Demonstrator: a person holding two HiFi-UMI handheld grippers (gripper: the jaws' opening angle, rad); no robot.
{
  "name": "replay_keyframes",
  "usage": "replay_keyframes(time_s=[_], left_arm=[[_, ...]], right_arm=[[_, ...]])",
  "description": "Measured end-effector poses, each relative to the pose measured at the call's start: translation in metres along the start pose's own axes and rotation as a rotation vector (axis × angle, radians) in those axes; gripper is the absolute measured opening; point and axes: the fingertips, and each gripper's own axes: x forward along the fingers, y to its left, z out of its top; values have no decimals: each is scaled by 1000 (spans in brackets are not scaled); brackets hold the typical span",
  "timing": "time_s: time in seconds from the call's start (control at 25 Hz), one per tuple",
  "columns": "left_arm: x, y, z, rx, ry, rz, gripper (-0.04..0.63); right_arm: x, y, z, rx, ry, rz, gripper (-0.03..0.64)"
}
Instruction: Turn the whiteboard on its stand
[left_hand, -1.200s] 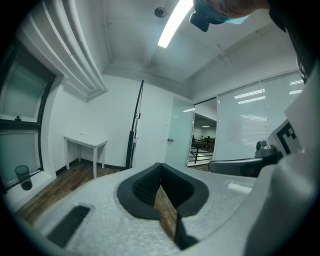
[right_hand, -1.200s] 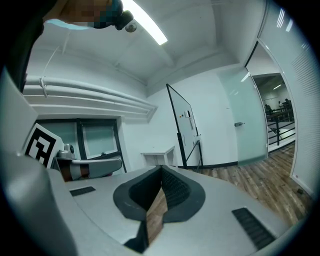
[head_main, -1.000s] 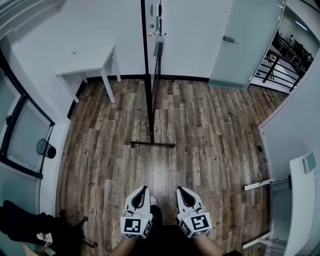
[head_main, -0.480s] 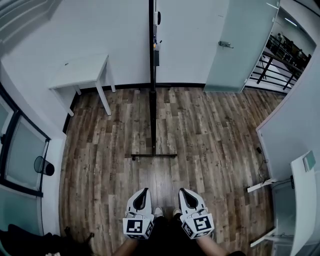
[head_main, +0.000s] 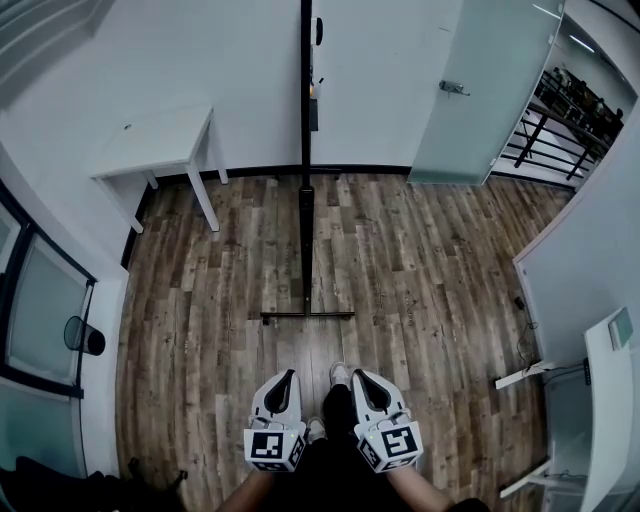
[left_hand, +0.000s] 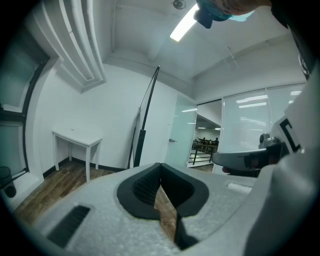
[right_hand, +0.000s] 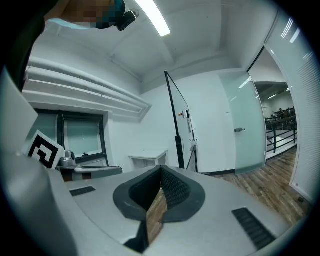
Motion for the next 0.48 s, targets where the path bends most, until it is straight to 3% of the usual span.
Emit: replay_keyframes(time_s=[0.48], left_arm=[[105, 26, 40, 27, -25, -5, 15]], right_arm=[[85, -56, 42, -6, -37, 8, 11]])
